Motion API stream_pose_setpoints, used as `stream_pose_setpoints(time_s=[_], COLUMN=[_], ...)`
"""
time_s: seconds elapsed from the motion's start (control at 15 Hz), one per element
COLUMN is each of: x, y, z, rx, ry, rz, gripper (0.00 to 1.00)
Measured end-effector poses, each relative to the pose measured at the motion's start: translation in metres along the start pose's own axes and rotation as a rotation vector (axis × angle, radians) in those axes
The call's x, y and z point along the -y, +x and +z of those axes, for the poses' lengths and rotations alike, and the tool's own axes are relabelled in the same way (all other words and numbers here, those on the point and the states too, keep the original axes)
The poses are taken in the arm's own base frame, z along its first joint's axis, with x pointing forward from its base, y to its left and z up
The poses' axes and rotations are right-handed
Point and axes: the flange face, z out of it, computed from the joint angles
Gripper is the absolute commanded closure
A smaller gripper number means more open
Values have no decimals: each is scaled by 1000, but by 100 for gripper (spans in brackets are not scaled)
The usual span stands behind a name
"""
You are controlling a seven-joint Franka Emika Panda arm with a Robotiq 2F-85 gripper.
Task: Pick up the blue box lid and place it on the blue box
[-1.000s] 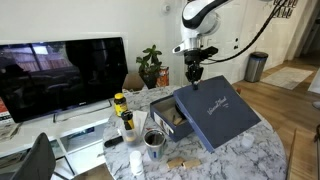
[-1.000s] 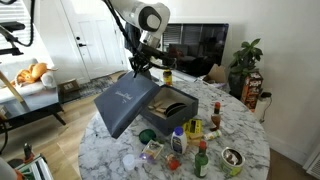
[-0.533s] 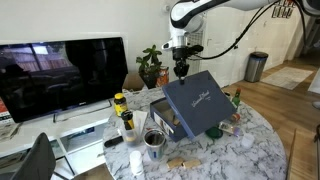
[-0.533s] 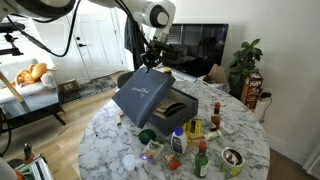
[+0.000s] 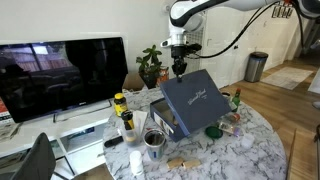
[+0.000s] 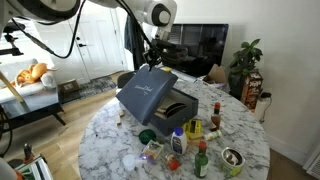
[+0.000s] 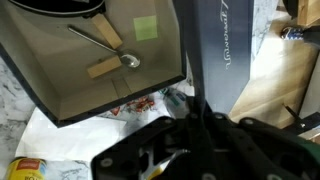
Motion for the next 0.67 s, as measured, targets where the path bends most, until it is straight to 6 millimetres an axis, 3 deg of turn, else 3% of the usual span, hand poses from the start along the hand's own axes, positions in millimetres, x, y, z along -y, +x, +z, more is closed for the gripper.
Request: stream_pose_setpoints(time_s=[0.33,0.67], x=[-3,-22], y=[6,7], z=[-37,-32], rx=[-15,-2], ry=[-87,-119], rz=[-19,-24], gripper=[99,99])
